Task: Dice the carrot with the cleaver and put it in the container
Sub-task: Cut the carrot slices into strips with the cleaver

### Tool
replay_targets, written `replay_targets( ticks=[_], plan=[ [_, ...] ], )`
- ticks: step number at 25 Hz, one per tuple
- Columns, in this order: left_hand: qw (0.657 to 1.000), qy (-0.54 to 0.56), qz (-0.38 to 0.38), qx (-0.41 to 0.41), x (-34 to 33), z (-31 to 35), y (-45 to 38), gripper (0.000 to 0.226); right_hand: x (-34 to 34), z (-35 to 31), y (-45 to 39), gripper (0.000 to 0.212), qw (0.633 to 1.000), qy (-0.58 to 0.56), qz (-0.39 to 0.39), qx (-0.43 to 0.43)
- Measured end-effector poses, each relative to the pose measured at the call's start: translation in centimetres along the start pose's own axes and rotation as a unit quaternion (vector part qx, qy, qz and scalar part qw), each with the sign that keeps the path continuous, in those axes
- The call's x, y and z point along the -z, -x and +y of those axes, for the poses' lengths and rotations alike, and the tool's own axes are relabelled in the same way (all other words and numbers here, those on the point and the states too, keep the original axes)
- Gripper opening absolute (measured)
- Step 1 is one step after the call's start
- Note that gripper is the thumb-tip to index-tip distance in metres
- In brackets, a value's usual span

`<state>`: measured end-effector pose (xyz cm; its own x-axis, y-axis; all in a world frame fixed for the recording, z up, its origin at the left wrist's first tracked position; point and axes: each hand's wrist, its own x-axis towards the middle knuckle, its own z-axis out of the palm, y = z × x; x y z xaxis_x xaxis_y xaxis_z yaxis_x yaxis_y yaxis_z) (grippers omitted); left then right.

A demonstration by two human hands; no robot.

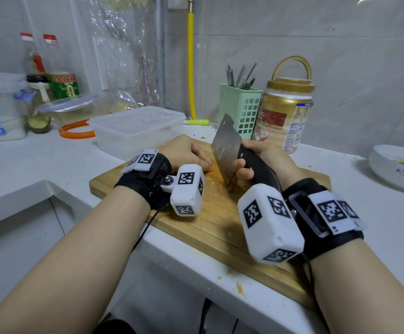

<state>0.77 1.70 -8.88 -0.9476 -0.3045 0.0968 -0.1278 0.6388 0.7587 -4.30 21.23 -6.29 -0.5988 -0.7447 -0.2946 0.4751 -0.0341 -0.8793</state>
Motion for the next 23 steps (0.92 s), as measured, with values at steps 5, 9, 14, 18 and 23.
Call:
replay_targets(
  ticks=[5, 9, 14, 18, 23],
  plan=[
    [1.0, -0.006, 0.015, 0.005, 0.0, -0.2, 0.0, 0.006, -0.1, 0.2, 0.1, 0.021, 1.0, -0.014, -0.02, 0.012],
    [1.0, -0.011, 0.012, 0.0, 0.0, -0.1, 0.1, 0.006, -0.7, 0.5, 0.1, 0.023, 0.999, -0.008, -0.027, 0.019],
    [1.0, -0.009, 0.021, 0.0, -0.1, -0.1, 0.1, 0.007, -1.0, 0.5, 0.3, 0.023, 1.0, -0.007, -0.022, 0.017],
    [1.0, -0.008, 0.015, -0.004, -0.1, 0.0, 0.1, 0.008, -1.0, 0.6, 0.3, 0.02, 1.0, -0.01, -0.022, 0.011],
    [1.0, -0.008, 0.013, -0.005, 0.0, -0.1, 0.1, 0.009, -1.0, 0.7, 0.4, 0.02, 1.0, -0.012, -0.024, 0.009]
  ],
)
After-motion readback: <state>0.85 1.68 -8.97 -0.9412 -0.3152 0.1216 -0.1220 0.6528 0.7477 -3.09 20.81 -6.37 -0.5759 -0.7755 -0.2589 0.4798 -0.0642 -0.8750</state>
